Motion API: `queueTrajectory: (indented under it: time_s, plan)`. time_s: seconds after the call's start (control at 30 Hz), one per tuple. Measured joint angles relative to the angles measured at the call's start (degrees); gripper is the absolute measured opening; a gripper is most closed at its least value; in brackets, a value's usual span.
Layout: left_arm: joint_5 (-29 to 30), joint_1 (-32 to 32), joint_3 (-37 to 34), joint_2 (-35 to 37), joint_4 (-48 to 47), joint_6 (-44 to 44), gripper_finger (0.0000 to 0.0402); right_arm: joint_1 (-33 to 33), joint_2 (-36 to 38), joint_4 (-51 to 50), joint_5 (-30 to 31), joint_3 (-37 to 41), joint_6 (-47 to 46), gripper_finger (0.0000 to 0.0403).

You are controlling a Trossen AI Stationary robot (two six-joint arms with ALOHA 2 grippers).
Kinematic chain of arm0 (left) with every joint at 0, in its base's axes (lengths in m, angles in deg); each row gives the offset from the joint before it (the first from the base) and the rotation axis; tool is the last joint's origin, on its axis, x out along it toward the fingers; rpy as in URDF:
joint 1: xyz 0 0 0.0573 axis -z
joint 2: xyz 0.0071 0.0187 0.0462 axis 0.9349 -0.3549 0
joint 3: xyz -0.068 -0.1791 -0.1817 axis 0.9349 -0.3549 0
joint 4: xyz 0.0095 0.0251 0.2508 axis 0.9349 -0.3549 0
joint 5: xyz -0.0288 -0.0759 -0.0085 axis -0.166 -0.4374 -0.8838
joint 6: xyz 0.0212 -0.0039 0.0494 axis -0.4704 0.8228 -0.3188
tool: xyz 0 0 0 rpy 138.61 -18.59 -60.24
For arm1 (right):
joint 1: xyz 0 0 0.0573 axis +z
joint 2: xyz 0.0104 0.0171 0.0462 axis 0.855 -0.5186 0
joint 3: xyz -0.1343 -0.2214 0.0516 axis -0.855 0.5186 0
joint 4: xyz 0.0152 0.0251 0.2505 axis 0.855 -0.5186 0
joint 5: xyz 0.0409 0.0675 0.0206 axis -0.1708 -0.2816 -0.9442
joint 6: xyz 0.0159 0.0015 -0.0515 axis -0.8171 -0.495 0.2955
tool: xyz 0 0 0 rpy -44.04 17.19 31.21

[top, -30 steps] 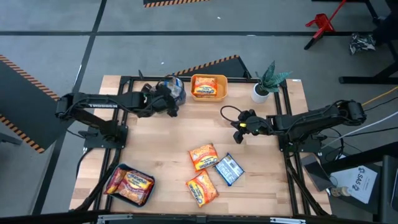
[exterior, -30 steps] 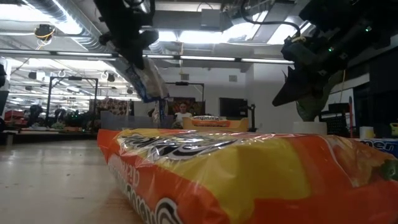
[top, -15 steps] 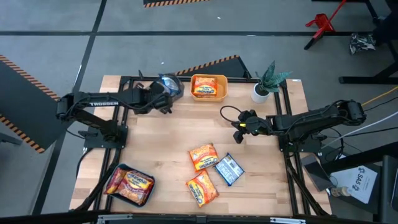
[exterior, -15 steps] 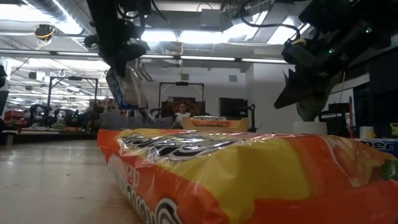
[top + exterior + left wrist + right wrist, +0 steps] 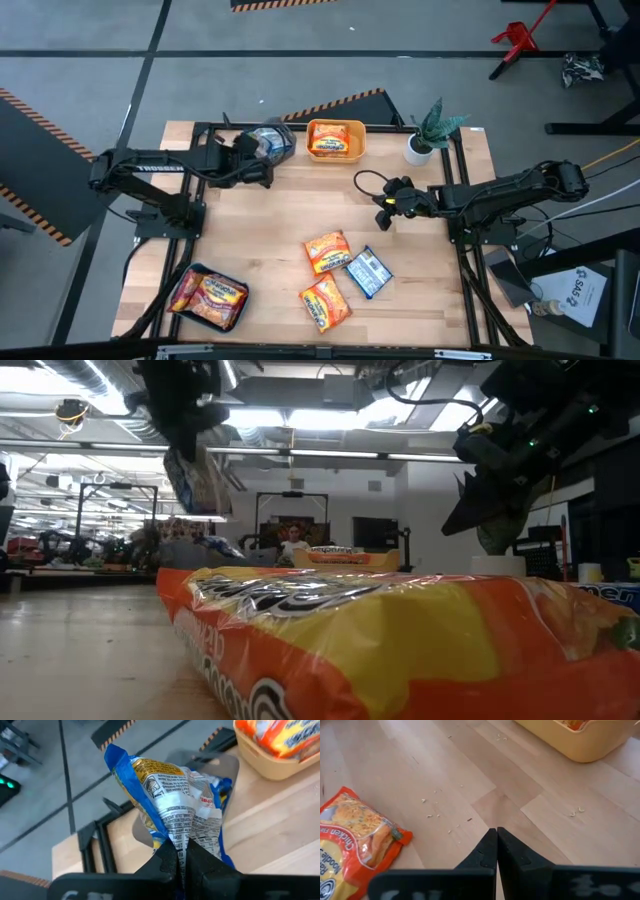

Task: Sort Maruchan noodles
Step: Put the pack of blue ramen noodle soup into the transparent black bin

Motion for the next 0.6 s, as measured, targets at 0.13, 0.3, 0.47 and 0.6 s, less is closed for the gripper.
queueTrajectory:
  time_s: [0.13, 0.3, 0.47, 0.6]
  plan:
    - [2.9, 1.9, 3.4, 0.0, -6.4, 3.5, 0.0002, 0.0, 0.0, -1.2, 0.8, 0.0, 0.0, 0.0001]
    - [5.3, -0.1, 2.5, 0.0, -16.6, 12.4, 0.0002, 0.0, 0.0, -1.3, 0.8, 0.0, 0.0, 0.0001]
    - [4.2, -4.0, -1.8, -0.1, -13.4, 9.7, 0.0001, 0.0, 0.0, -1.3, 0.8, 0.0, 0.0, 0.0001]
    - [2.2, -7.5, -5.0, -0.2, -6.9, 2.6, 0.0001, 0.0, 0.0, -1.3, 0.8, 0.0, 0.0, 0.0001]
